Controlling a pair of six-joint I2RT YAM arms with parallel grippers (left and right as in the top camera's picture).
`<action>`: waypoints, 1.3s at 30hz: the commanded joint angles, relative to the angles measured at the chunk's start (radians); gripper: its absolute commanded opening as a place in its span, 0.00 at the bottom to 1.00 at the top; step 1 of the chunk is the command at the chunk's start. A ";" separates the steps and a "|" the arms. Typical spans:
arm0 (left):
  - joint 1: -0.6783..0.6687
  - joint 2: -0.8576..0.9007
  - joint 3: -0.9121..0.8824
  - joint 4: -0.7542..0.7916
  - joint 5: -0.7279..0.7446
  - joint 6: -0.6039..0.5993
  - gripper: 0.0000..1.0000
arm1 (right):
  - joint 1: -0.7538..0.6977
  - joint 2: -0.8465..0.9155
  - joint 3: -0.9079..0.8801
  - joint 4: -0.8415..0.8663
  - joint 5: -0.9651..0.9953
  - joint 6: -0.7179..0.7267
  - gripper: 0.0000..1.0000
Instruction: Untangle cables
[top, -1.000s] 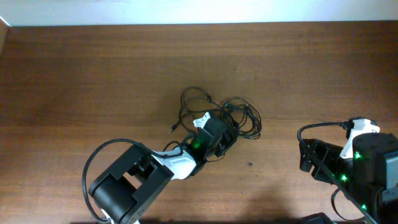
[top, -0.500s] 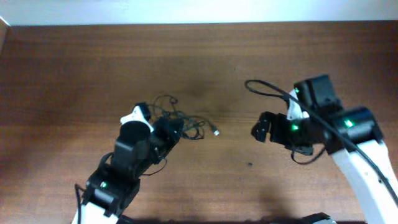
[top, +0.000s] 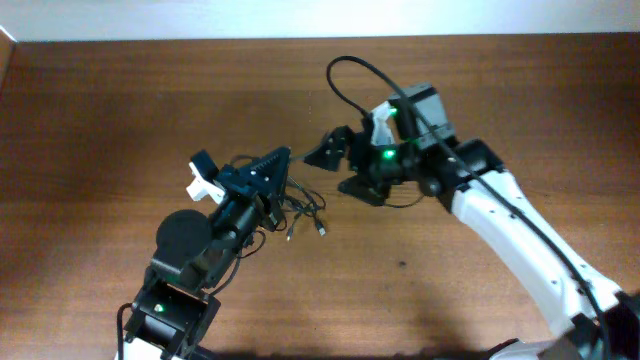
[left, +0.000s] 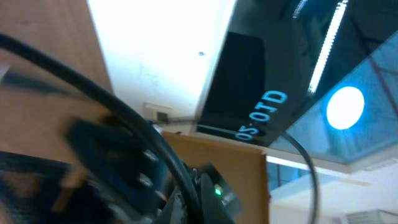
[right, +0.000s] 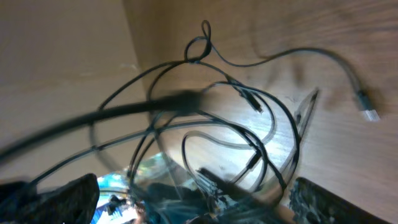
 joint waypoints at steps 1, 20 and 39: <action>0.007 -0.011 0.012 0.119 -0.072 -0.021 0.00 | 0.094 0.117 0.005 0.048 0.032 0.193 0.99; 0.157 0.013 0.012 -0.212 -0.414 0.624 0.03 | -0.237 0.137 0.007 -0.474 0.649 -0.488 0.04; 0.010 0.664 0.012 0.031 0.407 0.372 0.52 | -0.230 -0.045 0.008 -0.391 0.346 -0.849 0.04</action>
